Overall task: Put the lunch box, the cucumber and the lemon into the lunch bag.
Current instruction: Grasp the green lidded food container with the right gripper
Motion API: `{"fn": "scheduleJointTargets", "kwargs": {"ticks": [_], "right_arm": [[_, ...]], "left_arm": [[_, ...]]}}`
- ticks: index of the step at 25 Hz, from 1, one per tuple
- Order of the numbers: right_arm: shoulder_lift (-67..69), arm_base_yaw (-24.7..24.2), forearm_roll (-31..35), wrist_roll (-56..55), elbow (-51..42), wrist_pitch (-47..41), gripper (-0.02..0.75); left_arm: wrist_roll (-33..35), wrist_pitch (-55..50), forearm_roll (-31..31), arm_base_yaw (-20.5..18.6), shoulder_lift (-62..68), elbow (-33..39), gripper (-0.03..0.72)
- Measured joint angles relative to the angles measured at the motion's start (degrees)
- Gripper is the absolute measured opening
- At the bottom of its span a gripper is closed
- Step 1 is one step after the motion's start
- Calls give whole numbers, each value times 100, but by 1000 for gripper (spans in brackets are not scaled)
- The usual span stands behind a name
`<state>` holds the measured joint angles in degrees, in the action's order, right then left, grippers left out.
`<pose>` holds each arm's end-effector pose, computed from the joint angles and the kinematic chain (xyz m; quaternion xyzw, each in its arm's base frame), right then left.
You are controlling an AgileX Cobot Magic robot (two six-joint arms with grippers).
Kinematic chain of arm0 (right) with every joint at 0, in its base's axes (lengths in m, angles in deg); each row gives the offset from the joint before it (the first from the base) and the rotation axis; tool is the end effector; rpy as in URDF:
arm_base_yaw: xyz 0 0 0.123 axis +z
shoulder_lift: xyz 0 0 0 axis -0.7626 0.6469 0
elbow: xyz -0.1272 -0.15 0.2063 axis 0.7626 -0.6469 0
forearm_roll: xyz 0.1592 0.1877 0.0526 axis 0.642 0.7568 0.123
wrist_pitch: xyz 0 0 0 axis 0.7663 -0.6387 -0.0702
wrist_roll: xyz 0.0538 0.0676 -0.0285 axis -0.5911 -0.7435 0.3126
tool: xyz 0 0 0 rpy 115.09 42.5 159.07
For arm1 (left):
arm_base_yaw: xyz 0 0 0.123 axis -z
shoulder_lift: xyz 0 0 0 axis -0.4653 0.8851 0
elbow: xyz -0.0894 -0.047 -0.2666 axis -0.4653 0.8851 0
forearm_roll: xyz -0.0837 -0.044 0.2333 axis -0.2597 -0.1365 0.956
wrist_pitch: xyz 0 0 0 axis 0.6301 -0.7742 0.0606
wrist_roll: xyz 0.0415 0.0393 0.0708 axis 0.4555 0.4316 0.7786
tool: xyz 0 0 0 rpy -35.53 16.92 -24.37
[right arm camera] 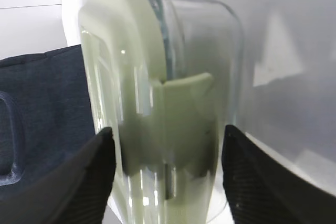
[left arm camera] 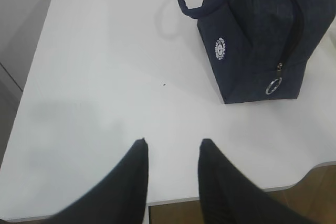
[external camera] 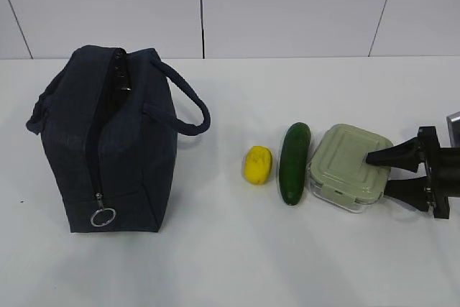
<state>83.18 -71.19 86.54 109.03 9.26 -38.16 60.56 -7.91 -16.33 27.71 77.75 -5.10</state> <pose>0.3247 -0.0404 0.0839 0.2101 0.8119 0.5163 0.1737 -0.0080 -0.0063 0.2811 0.0305 0.8602 -0.0218 0.5085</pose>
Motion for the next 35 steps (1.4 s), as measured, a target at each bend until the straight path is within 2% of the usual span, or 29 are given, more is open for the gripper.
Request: {"fn": "scheduleJointTargets", "kwargs": {"ticks": [15, 21, 35], "right_arm": [[0, 0, 0, 0, 0, -9, 472], [0, 0, 0, 2, 0, -38, 392], [0, 0, -20, 12, 0, -64, 391]], "left_arm": [[0, 0, 0, 0, 0, 0, 235], [0, 0, 0, 0, 0, 0, 235], [0, 0, 0, 0, 0, 0, 235]]}}
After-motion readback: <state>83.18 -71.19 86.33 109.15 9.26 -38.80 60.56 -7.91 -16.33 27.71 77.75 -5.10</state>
